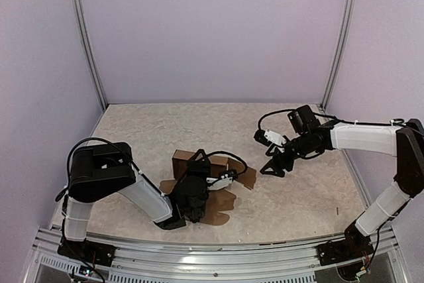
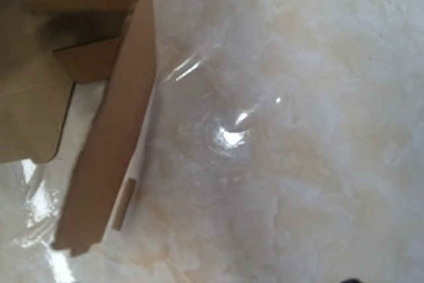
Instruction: Fold the paper box
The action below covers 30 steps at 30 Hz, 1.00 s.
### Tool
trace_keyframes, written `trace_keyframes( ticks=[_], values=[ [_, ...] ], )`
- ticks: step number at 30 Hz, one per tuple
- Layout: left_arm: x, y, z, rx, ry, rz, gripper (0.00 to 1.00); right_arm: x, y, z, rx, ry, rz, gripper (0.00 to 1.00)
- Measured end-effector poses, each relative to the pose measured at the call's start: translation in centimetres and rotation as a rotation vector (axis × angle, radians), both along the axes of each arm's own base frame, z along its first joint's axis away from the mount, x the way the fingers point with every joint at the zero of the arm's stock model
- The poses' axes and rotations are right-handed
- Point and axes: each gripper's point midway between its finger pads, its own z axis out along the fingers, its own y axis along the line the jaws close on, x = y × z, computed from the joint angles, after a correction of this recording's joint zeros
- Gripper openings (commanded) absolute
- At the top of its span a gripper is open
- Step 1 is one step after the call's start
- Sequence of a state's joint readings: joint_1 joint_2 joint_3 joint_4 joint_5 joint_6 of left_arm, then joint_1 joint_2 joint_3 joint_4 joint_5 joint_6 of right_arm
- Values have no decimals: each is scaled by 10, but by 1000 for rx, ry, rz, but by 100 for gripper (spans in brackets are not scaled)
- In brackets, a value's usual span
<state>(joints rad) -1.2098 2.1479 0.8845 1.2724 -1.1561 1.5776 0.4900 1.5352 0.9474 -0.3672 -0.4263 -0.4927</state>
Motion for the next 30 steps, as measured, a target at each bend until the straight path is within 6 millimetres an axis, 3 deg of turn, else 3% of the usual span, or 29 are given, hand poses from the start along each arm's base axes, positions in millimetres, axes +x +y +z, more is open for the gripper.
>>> trace_keyframes(
  ticks=[5, 10, 13, 18, 20, 22, 24, 28, 30],
  values=[
    [-12, -4, 1, -29, 12, -27, 76, 4, -2, 1, 7, -31, 44, 83],
    [-36, -24, -14, -93, 260, -124, 84, 5, 2, -3, 12, -35, 89, 83],
    [-56, -37, 2, -232, 409, -169, 84, 4, 3, -2, 17, -36, 107, 83],
    [-91, -29, 18, -371, 600, -212, 85, 7, -2, 2, 36, -30, 111, 83],
    [-92, -23, 29, -461, 666, -215, 86, 12, -7, 4, 44, -32, 97, 82],
    [-81, -11, 49, -598, 713, -199, 88, 16, -11, 4, 45, -37, 87, 81],
    [-57, 9, 76, -765, 718, -160, 88, 19, -12, 3, 43, -46, 90, 79],
    [9, 80, 126, -1154, 663, -48, 87, 27, -9, -10, 33, -32, 99, 76],
    [23, 100, 129, -1253, 662, -26, 87, 28, -7, -20, 23, -15, 107, 76]
  ],
)
